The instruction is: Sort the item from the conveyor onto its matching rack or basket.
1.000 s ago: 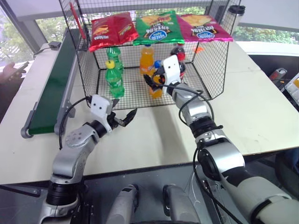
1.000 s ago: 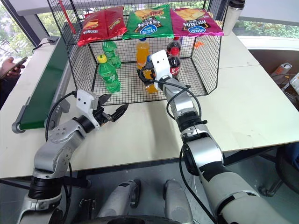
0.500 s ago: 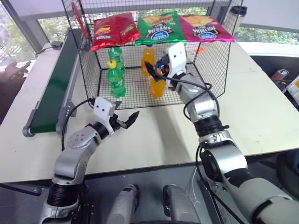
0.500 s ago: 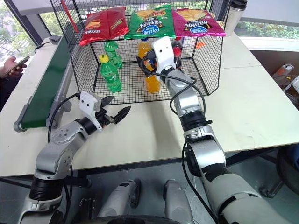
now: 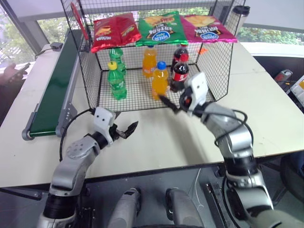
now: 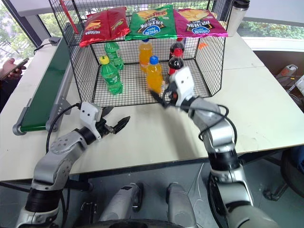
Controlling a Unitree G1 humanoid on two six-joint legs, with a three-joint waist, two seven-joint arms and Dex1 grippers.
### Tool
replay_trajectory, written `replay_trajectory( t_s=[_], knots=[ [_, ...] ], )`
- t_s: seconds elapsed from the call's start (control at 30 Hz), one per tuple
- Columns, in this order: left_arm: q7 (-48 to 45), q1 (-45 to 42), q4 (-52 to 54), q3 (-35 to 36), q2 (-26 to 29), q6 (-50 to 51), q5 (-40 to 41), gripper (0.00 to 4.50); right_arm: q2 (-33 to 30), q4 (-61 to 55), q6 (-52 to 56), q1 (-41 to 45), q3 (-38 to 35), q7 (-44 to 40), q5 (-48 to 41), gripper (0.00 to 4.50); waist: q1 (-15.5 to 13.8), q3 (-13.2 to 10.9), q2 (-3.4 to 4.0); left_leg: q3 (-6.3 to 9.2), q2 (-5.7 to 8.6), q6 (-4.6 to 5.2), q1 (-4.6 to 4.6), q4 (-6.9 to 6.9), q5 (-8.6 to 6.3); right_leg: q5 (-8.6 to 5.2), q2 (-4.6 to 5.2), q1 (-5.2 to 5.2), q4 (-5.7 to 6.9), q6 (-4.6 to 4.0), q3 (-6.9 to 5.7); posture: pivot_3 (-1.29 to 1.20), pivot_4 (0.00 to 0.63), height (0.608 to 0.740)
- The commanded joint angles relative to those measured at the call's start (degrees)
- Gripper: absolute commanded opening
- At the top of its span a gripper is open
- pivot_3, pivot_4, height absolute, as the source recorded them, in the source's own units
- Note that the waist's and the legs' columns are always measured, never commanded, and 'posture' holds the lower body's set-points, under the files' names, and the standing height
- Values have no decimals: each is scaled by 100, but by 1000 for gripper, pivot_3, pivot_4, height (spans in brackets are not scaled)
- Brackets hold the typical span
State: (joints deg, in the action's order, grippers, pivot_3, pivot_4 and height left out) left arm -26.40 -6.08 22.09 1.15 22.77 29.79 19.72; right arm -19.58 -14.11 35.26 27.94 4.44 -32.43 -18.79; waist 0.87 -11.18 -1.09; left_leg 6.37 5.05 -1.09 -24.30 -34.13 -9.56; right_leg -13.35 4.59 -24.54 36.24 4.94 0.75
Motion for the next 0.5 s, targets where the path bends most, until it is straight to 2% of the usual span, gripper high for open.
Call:
replay_trajectory(
  t_s=[0.03, 0.2, 0.5],
  knots=[
    [-24, 122, 373, 52, 92, -21, 9, 4500, -171, -801, 386, -209, 14, -175, -345, 4368, -8, 0, 0, 0, 0, 0, 0, -1, 0, -1, 0, 1, -2, -3, 0, 0, 150, 739],
    [-53, 511, 712, 94, 192, 125, 132, 4500, -200, -861, 451, -673, 44, 17, -239, 4368, -12, 2, -1, 0, -1, -14, 7, -8, -8, 1, 4, 17, -12, -11, -1, 0, 150, 739],
    [-71, 642, 746, 148, 242, 153, 158, 4500, -292, -542, 246, -1028, 89, 13, -48, 4368, -27, 2, -2, 0, -1, -3, 0, -8, -1, 1, 5, 12, -14, -11, -3, 0, 150, 739]
  ],
)
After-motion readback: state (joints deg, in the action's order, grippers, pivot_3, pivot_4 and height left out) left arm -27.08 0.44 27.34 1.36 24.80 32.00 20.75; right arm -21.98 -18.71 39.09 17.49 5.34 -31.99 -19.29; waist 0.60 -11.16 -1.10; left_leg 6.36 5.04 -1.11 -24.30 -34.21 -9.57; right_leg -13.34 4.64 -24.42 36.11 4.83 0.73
